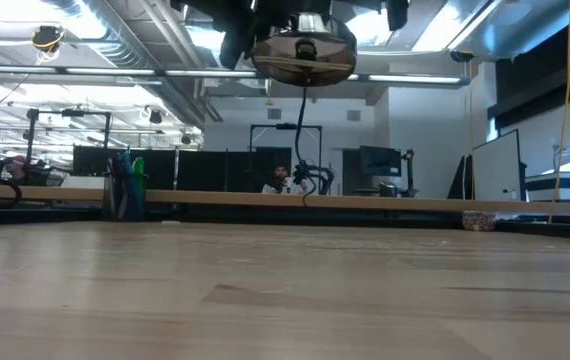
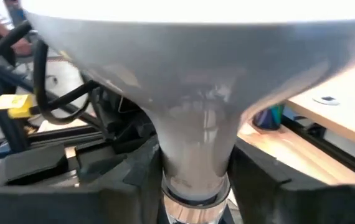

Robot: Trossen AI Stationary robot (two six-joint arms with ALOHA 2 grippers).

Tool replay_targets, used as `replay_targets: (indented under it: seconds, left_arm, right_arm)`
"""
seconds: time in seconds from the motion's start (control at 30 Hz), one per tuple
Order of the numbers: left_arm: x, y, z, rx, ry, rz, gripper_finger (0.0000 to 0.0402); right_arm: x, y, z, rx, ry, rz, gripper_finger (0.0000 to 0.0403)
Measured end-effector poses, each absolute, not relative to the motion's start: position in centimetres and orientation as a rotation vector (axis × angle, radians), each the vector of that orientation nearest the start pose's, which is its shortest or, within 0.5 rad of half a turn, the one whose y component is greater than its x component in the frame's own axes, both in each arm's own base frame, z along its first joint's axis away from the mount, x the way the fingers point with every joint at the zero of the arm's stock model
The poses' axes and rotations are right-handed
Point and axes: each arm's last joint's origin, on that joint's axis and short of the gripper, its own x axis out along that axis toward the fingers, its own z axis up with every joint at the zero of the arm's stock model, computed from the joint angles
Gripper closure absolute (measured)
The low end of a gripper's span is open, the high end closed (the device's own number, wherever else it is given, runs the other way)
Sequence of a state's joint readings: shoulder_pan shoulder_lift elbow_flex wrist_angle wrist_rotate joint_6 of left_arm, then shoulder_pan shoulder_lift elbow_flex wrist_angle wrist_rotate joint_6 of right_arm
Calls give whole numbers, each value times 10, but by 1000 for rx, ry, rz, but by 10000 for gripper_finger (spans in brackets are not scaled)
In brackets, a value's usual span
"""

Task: Screw lightbulb
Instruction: Insert the lightbulb into the lamp

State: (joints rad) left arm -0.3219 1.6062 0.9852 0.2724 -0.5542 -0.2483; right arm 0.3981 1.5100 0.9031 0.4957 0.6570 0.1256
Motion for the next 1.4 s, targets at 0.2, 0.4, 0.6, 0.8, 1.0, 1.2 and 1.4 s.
replay_targets:
  seconds: [0.2,0.4,0.6,0.8,1.0,1.2,1.4]
  left_arm:
    - [334,-101,248,-71,285,170,231]
    - [329,-107,261,-62,271,-74,231]
    - [337,-115,253,-49,242,-257,231]
    - [345,-109,241,-64,278,-233,231]
    - [345,-107,239,-69,293,-224,231]
    - [345,-106,237,-68,314,-194,231]
    - [344,-100,233,-47,338,-1,231]
  right_arm:
    - [292,108,287,47,118,-103,100]
    - [271,108,301,113,198,189,34]
    - [288,115,295,85,113,263,47]
    - [310,115,277,83,78,315,83]
    - [314,114,269,78,109,312,171]
    - [313,112,269,49,119,255,259]
    - [314,106,262,47,169,12,259]
